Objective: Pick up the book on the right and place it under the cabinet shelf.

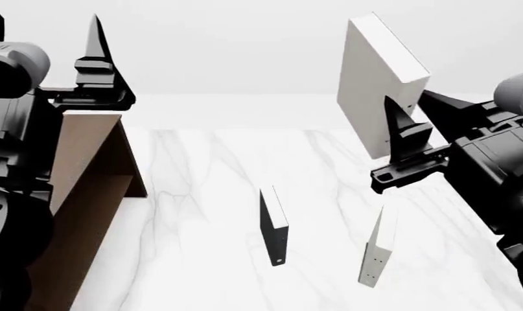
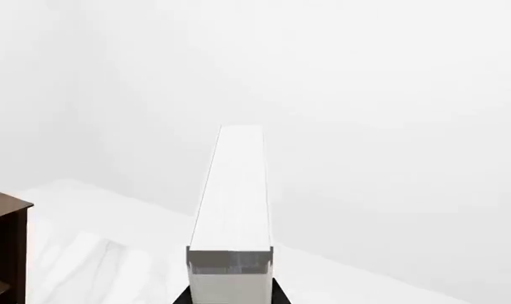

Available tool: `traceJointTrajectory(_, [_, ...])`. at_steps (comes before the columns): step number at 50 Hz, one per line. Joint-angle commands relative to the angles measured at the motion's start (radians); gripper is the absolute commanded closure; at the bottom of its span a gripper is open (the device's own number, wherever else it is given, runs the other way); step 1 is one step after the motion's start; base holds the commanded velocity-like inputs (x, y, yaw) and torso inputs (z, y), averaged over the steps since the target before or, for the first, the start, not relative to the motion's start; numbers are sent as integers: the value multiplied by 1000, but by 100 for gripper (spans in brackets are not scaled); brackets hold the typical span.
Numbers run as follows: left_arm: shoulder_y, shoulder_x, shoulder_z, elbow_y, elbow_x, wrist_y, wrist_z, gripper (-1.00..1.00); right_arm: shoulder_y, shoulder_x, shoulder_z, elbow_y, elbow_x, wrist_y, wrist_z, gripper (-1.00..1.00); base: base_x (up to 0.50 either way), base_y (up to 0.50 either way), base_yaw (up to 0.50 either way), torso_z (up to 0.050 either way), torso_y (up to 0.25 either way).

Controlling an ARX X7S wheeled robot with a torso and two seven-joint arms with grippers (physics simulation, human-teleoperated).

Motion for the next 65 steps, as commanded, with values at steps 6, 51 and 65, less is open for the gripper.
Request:
traceJointTrajectory(6, [-29,-10,5,-3,1,1,-4,-100,-109,-271,-61,39,-198,-199,-182,100,0,0,0,0,2])
traceJointTrajectory(51, [-15,-8,36,0,3,17,-19,-100,-408,-678,-321,367,-317,-479,-561,100,0,0,0,0,1])
traceJointTrajectory(65, [-14,-12,40,-2,1,21,-22,-100,-465,-731,-346,521,-319,-532,-641,100,0,0,0,0,1])
